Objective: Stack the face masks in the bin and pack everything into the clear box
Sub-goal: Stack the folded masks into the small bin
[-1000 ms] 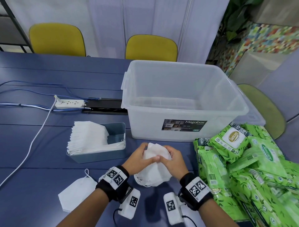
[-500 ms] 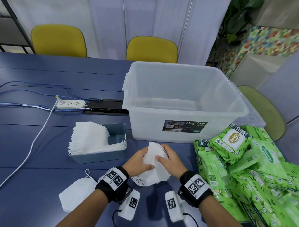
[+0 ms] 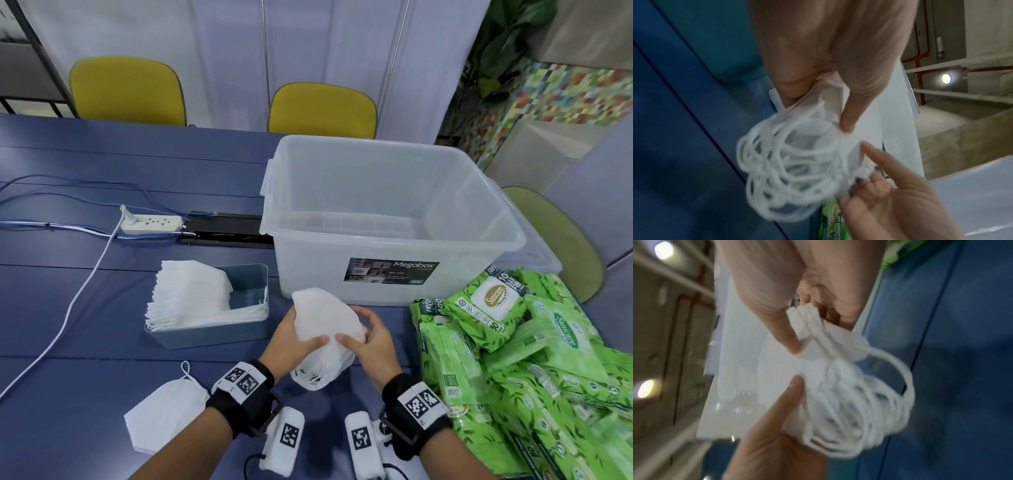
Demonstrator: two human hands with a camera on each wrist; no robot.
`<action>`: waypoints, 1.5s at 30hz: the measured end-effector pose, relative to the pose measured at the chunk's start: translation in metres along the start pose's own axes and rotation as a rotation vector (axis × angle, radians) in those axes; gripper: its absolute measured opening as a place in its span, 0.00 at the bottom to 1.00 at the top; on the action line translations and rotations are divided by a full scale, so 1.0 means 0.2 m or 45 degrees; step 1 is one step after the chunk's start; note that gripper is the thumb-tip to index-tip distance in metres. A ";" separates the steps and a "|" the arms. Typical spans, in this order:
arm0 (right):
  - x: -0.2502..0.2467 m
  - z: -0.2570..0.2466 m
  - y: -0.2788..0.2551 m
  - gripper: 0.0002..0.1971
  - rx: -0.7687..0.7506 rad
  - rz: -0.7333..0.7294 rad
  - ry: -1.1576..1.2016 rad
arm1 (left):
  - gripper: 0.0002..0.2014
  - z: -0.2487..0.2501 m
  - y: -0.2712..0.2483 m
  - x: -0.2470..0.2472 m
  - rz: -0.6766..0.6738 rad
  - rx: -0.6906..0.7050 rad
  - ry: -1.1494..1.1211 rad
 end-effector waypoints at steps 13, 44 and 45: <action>0.06 0.00 -0.03 0.24 -0.077 0.110 0.293 | 0.28 0.00 -0.03 0.11 0.030 0.107 -0.164; -0.08 -0.27 -0.04 0.26 -0.343 -0.267 0.399 | 0.06 0.30 -0.16 0.02 0.024 0.805 0.731; -0.08 -0.28 -0.04 0.22 -0.352 -0.297 0.320 | 0.07 0.30 -0.16 0.02 0.025 0.805 0.736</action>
Point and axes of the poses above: each hand's wrist, its own y-axis towards the middle knuckle, its own x-axis out of the palm, z = x × y, the point moved 5 cm from there along y, towards the middle knuckle, and after that the axes turned 15 degrees about -x, right-handed, at the moved point
